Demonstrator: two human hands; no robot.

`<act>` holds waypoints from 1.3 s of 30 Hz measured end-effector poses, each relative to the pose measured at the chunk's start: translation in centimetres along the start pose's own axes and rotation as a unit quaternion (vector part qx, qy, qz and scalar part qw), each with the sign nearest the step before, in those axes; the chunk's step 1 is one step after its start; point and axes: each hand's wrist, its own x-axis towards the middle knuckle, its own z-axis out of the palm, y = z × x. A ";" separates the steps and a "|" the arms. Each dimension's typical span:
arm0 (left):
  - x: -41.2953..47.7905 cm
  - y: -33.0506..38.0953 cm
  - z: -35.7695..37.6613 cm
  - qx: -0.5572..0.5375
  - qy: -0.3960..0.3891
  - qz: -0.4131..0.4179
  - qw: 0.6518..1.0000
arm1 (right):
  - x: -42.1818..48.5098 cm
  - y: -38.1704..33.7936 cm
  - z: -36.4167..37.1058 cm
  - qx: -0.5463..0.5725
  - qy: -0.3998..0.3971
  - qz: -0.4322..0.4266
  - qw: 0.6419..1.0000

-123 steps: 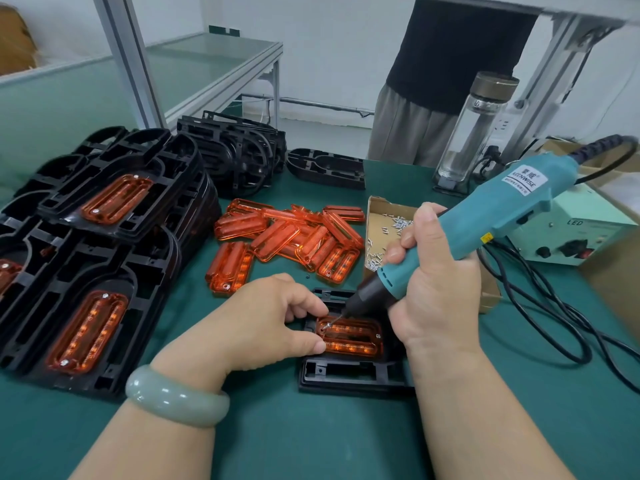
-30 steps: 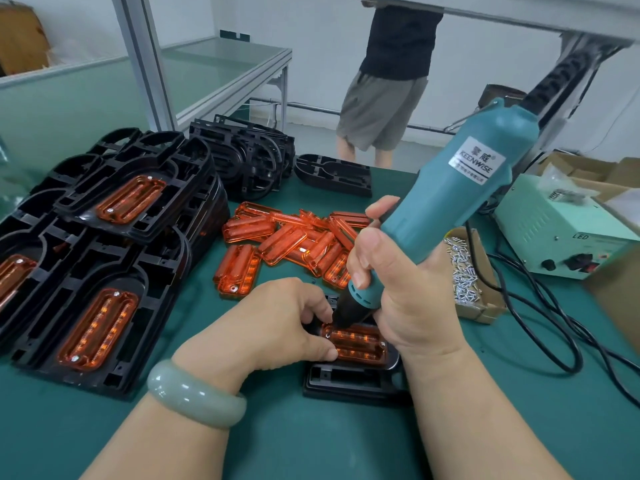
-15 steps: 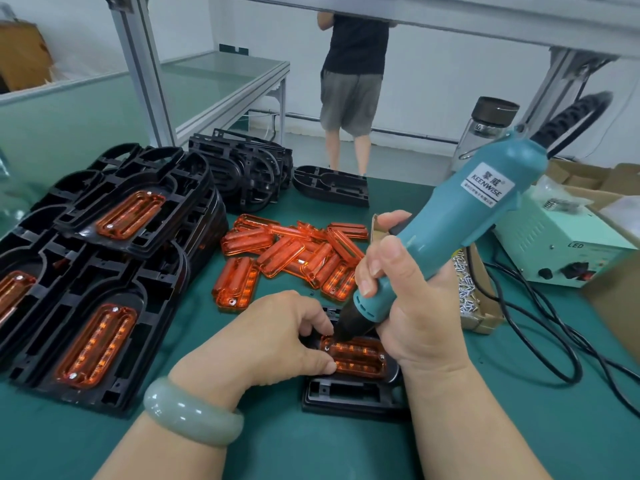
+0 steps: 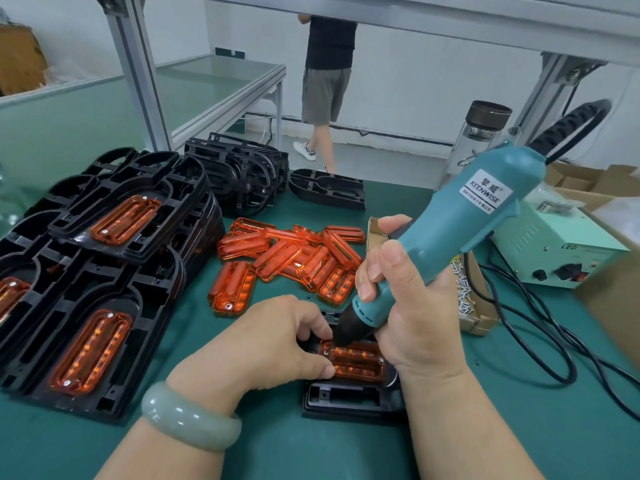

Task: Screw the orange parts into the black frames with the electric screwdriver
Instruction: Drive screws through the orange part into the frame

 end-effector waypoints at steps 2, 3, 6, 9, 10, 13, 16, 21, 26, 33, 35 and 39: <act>0.0 0.0 0.0 0.002 -0.001 0.000 1.000 | 0.0 0.0 0.0 0.000 -0.001 0.000 1.000; 0.1 0.1 0.0 0.002 -0.001 0.000 1.000 | 0.0 0.0 0.0 -0.001 -0.001 0.000 1.000; 0.0 0.0 0.0 0.001 0.000 -0.001 1.000 | -0.1 0.0 0.1 -0.011 -0.002 -0.006 1.000; -0.1 0.1 0.0 -0.003 -0.002 -0.002 1.000 | -0.1 -0.1 0.1 -0.010 -0.006 -0.008 1.000; -0.1 0.1 0.0 -0.003 -0.003 -0.002 1.000 | -0.1 -0.1 0.1 -0.009 -0.008 -0.004 1.000; -0.1 0.1 0.0 -0.002 -0.005 -0.002 1.000 | -0.1 -0.2 0.1 -0.006 -0.016 0.002 1.000; -0.1 0.1 -0.2 -0.002 -0.005 0.000 1.000 | -0.1 -0.2 0.0 -0.009 -0.004 -0.003 1.000; -0.2 0.2 -0.1 -0.011 -0.005 0.004 1.000 | -0.1 -0.4 0.2 -0.010 -0.015 0.004 1.000; -0.2 0.0 0.1 0.001 0.000 0.005 1.000 | 0.8 -2.0 -1.4 0.082 -0.003 -0.018 0.996; -0.4 0.2 0.1 -0.028 0.052 0.015 0.998 | 1.3 -2.6 -3.8 0.137 0.113 -0.015 0.984; -0.4 0.7 0.3 -0.058 0.079 0.037 0.994 | 1.3 -2.6 -4.0 0.157 0.129 -0.014 0.979; -0.7 2.0 1.2 -0.056 0.010 0.112 0.992 | 1.2 -2.5 -4.2 0.175 0.148 -0.007 0.973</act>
